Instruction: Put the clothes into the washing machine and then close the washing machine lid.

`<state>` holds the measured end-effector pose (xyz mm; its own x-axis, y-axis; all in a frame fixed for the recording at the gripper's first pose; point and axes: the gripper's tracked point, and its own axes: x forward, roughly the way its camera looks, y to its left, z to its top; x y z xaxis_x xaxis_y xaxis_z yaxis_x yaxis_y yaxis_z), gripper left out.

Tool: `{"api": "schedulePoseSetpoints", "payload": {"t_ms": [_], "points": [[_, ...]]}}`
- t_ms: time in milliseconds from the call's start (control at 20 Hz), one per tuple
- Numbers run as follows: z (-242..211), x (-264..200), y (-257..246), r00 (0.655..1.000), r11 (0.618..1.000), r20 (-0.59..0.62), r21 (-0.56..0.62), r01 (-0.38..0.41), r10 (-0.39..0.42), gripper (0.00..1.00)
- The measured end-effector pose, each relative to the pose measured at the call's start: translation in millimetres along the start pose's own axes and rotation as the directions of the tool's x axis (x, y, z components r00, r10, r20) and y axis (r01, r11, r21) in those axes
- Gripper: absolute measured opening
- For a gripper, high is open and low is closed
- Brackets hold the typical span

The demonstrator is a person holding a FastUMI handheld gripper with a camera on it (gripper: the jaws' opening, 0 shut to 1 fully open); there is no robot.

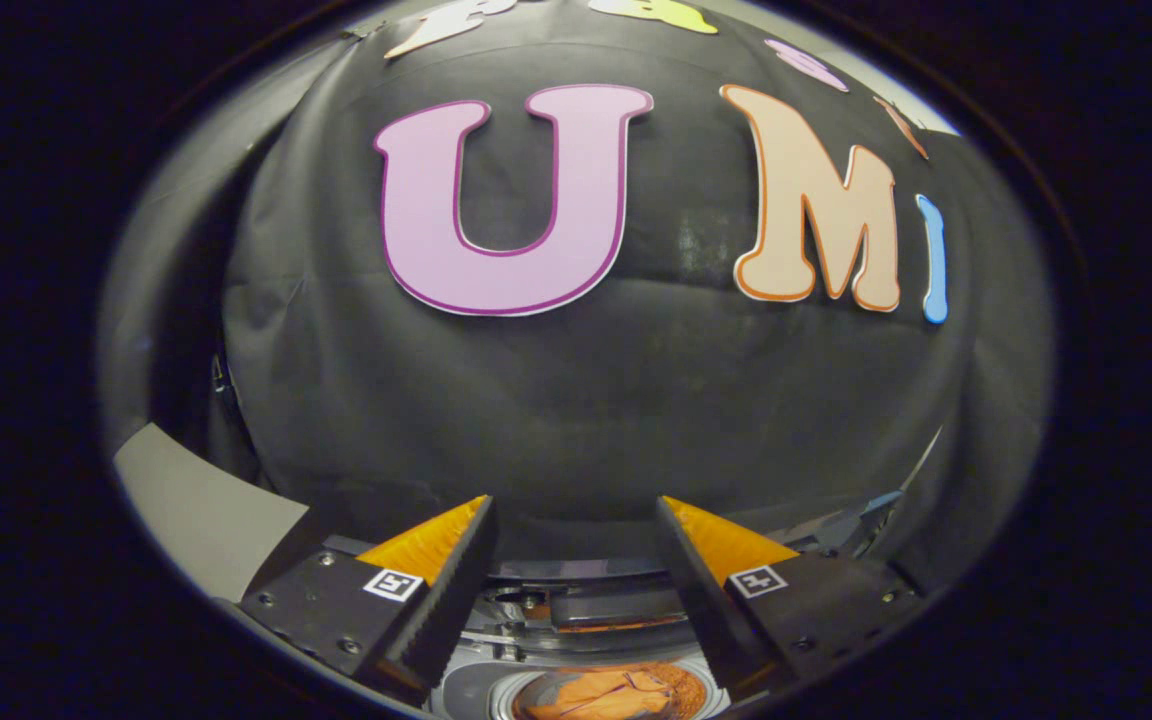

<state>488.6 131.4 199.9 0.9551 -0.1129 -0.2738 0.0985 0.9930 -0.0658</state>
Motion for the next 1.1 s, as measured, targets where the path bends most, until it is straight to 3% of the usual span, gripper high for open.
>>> {"api": "schedulePoseSetpoints", "payload": {"t_ms": [1100], "points": [[-6,-18,-1,0.999,1.0,-0.035,-0.007,-0.012,0.012,0.96]]}}
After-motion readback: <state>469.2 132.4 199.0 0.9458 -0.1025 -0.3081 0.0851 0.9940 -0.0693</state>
